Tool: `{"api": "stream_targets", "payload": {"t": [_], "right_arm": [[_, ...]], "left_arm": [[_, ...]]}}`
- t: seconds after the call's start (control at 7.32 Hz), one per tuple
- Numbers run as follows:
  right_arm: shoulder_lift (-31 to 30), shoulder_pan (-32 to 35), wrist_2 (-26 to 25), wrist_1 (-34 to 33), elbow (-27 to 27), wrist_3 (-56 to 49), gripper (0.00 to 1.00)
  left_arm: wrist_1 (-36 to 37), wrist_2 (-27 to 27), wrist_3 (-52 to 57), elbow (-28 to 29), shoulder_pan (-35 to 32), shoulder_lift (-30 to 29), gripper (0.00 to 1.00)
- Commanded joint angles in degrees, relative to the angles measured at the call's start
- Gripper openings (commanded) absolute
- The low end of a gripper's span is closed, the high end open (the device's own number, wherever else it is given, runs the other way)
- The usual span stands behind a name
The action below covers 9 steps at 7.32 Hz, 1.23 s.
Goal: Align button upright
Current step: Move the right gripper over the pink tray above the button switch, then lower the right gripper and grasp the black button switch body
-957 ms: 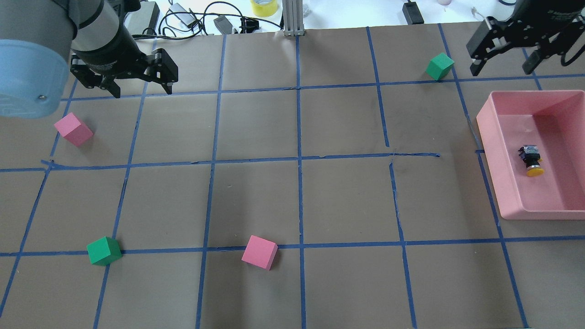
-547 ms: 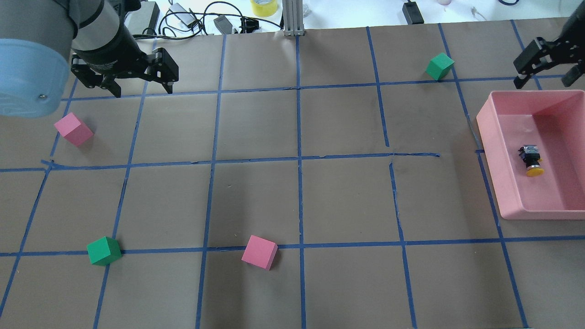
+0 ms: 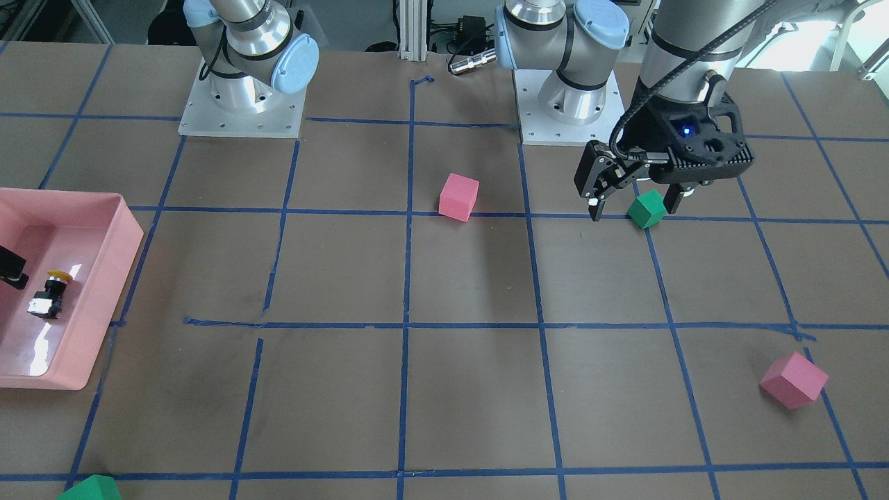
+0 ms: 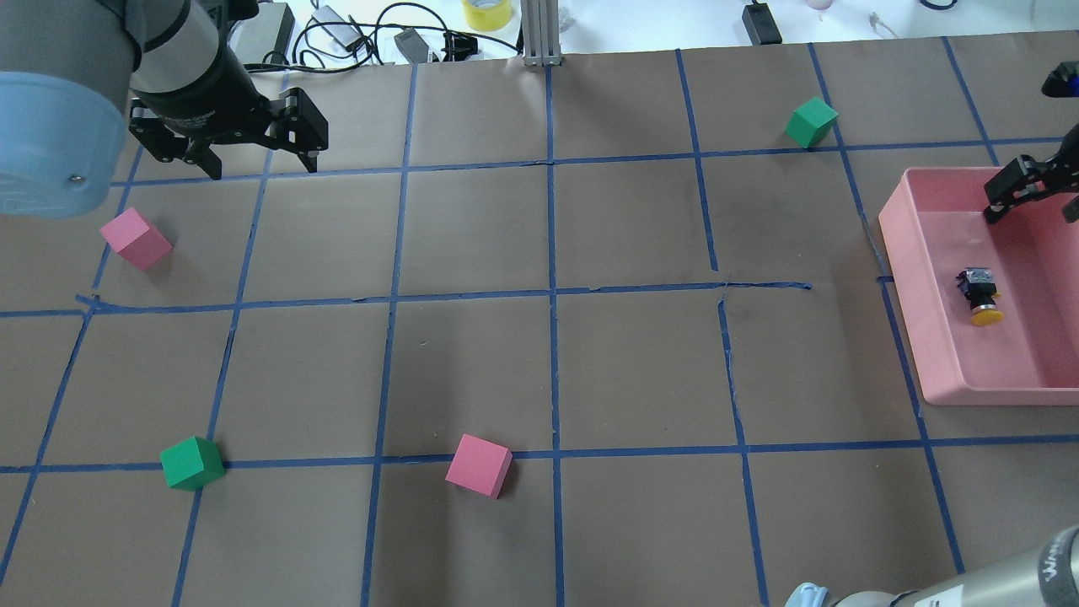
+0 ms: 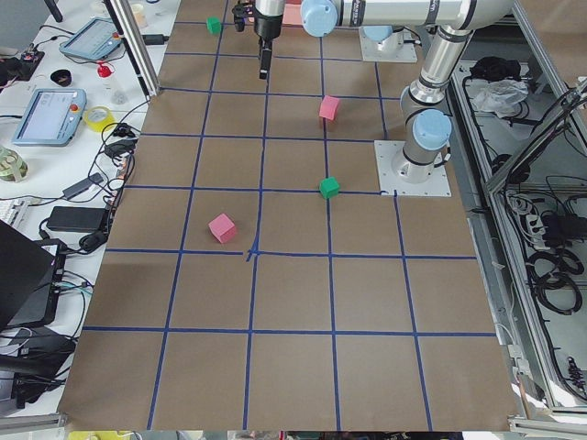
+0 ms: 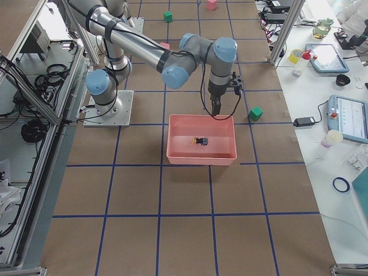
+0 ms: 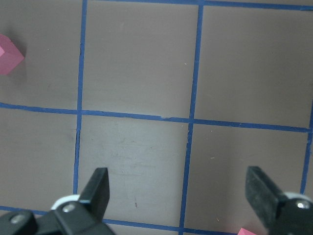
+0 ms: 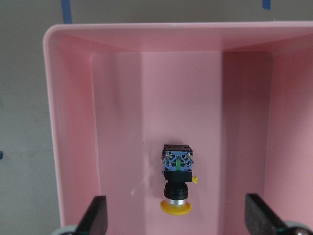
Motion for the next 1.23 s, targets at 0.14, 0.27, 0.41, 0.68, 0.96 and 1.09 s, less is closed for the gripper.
{"api": "stream_targets", "payload": {"t": [0.14, 0.27, 0.41, 0.68, 0.96, 1.09], "right_arm": [[2.4, -0.5, 0.2, -7.5, 5.3, -0.1, 1.0], [3.0, -0.6, -0.1, -7.6, 5.7, -0.3, 1.0], [3.6, -0.6, -0.2, -8.0, 5.8, -0.7, 1.0], [6.2, -0.6, -0.5, -12.8, 5.9, -0.8, 1.0], [6.4, -1.1, -0.3, -12.8, 6.5, -2.1, 1.0], [6.6, -1.2, -0.2, -12.8, 6.6, -2.1, 1.0]], "left_arm": [[0.0, 0.0, 0.0, 0.0, 0.0, 0.0, 1.0], [0.0, 0.1, 0.0, 0.0, 0.0, 0.0, 1.0], [0.0, 0.1, 0.0, -0.1, 0.0, 0.0, 1.0], [0.0, -0.2, -0.2, 0.1, -0.2, 0.1, 1.0], [0.0, 0.1, 0.0, 0.0, -0.2, 0.3, 1.0], [0.0, 0.0, 0.0, 0.0, -0.2, 0.3, 1.0]]}}
